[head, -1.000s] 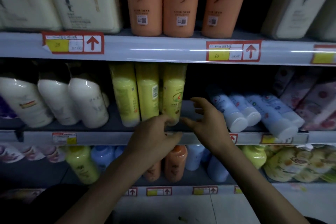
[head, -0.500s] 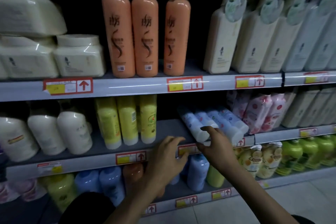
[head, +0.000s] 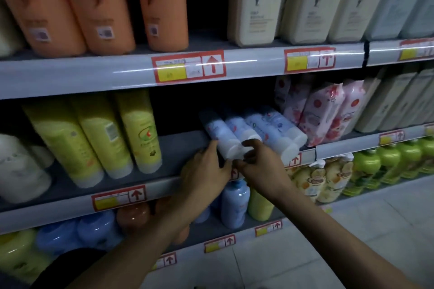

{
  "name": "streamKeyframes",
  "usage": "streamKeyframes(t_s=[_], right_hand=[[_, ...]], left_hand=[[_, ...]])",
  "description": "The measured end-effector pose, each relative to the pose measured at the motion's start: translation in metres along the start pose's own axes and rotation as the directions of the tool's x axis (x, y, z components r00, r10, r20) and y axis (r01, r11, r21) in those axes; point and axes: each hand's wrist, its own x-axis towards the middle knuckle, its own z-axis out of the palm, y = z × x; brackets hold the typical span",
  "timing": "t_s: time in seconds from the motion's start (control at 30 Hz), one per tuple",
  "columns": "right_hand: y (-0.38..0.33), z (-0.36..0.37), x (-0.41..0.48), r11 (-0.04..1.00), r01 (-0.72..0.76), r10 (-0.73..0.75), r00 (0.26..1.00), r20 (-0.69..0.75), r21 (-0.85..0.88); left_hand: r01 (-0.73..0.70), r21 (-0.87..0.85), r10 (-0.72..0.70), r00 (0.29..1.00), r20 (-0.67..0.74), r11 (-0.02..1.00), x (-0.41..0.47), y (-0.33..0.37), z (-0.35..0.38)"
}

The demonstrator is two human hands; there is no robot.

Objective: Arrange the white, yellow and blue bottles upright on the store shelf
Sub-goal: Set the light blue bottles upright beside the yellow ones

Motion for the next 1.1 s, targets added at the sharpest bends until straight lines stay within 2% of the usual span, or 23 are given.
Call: streamKeyframes(t_s=[0.1,0.27,0.37,0.53,0.73,0.87,1.0,1.1], right_hand=[[0.006,-0.002,0.009,1.000,-0.025,0.024,0.999,-0.033,-0.009],[0.014,0.013,0.010,0.998,-0.055,0.055,0.998,-0.021,0.024],[0.016,0.019,0.013,0.984,-0.089,0.097,0.994,-0.042,0.154],[0.014,0.026,0.019,0.901,-0.167,0.190,0.982,-0.018,0.399],[0.006,0.023,0.018,0.817,-0.208,0.217,0.975,0.048,0.539],[0.001,0.018,0.016,0.753,-0.266,0.234,0.963,0.132,0.602],[-0.004,0.018,0.015,0.751,-0.285,0.234,0.959,0.163,0.596],[-0.009,0.018,0.013,0.761,-0.293,0.212,0.955,0.205,0.579]], left_hand=[[0.006,0.033,-0.006,1.000,-0.008,0.999,0.004,0.005,0.013],[0.141,-0.133,-0.141,0.990,0.010,0.981,0.014,0.009,0.015],[0.250,-0.249,-0.238,0.968,0.081,0.936,0.024,0.006,0.012],[0.380,-0.393,-0.348,0.925,0.152,0.837,0.035,0.002,0.006],[0.409,-0.506,-0.379,0.910,0.168,0.759,0.032,-0.006,-0.001],[0.454,-0.612,-0.414,0.884,0.218,0.647,0.035,-0.019,-0.009],[0.484,-0.693,-0.448,0.857,0.253,0.534,0.030,-0.023,-0.019],[0.465,-0.733,-0.394,0.873,0.287,0.496,0.014,-0.025,-0.023]])
